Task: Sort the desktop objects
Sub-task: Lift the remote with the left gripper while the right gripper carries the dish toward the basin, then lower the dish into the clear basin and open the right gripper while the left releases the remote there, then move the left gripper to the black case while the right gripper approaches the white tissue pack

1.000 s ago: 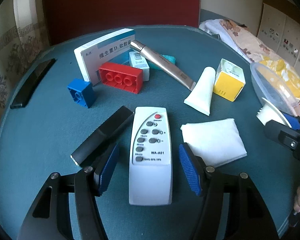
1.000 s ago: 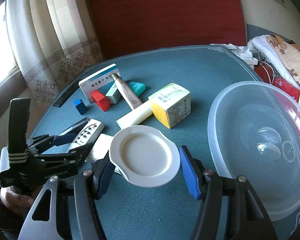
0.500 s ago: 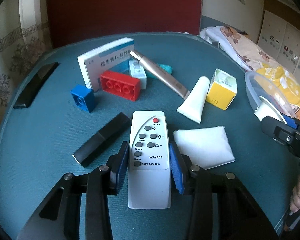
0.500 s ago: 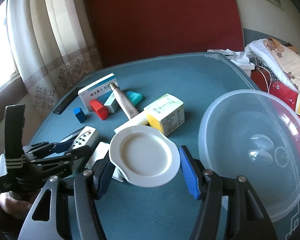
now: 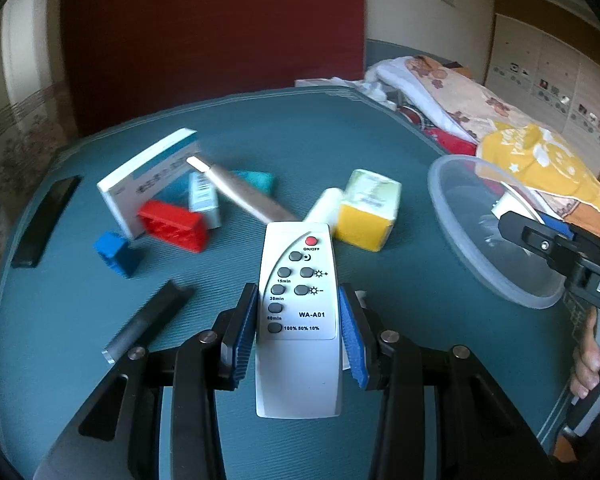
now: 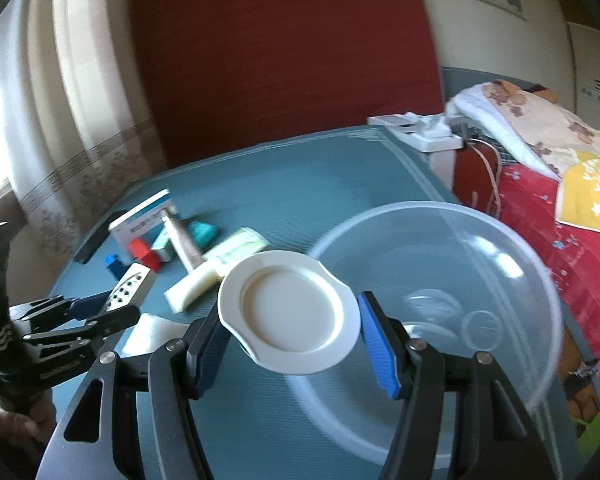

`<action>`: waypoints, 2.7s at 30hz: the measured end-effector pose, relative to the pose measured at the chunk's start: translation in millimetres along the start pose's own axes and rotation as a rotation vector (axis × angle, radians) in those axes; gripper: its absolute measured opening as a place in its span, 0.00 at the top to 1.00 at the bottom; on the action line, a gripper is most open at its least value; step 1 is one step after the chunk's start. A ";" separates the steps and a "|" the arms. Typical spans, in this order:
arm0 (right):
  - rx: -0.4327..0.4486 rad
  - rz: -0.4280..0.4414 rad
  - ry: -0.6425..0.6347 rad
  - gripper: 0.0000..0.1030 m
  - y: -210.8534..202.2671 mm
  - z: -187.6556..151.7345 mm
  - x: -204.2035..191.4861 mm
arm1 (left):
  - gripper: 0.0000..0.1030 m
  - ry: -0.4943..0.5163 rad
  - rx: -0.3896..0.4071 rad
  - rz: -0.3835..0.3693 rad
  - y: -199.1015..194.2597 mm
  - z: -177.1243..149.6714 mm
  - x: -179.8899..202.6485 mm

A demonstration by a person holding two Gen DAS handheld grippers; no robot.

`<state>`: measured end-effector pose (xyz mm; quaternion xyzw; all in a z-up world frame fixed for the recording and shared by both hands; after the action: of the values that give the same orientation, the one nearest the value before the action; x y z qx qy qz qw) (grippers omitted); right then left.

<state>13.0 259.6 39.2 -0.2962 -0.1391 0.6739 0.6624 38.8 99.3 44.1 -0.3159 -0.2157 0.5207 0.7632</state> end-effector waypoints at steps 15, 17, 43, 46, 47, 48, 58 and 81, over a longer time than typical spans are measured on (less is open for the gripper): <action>-0.013 -0.197 0.049 0.36 -5.3 -0.9 62.1 | 0.59 0.075 0.021 -0.130 22.8 34.7 82.8; -0.007 -0.203 0.053 0.36 -8.5 -0.3 65.4 | 0.59 0.088 0.021 -0.145 27.0 38.8 93.8; 0.018 -0.225 0.138 0.23 -21.2 0.2 84.5 | 0.26 0.044 -0.007 -0.189 45.3 46.7 114.4; 0.013 -0.203 0.133 0.23 -18.5 -1.2 80.6 | 0.26 0.031 0.000 -0.163 41.6 43.6 105.6; 0.010 -0.195 0.133 0.22 -17.4 -1.2 80.9 | 0.26 0.029 0.003 -0.151 40.6 42.4 103.4; 0.006 -0.188 0.135 0.22 -17.0 -1.9 80.0 | 0.26 0.030 0.007 -0.138 40.2 41.5 101.5; 0.023 -0.150 0.137 0.21 -18.6 -2.6 73.4 | 0.26 0.013 0.025 -0.057 28.7 30.9 77.1; 0.005 -0.096 0.087 0.20 -17.7 -15.4 36.9 | 0.26 -0.109 0.026 0.058 13.1 -0.9 3.3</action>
<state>38.3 294.0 29.4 -0.3167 -0.1225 0.6281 0.7001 31.9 105.5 34.3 -0.2831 -0.2411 0.5618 0.7390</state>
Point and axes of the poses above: each gripper's, at about its wrist camera, not at the fingertips, and y roughly the way its jaws point, x to its right, z to its top, the point moved 2 cm from there along y, roughly the way its jaws point, and after that the axes turned 2 degrees about y, right-handed, at the moved point
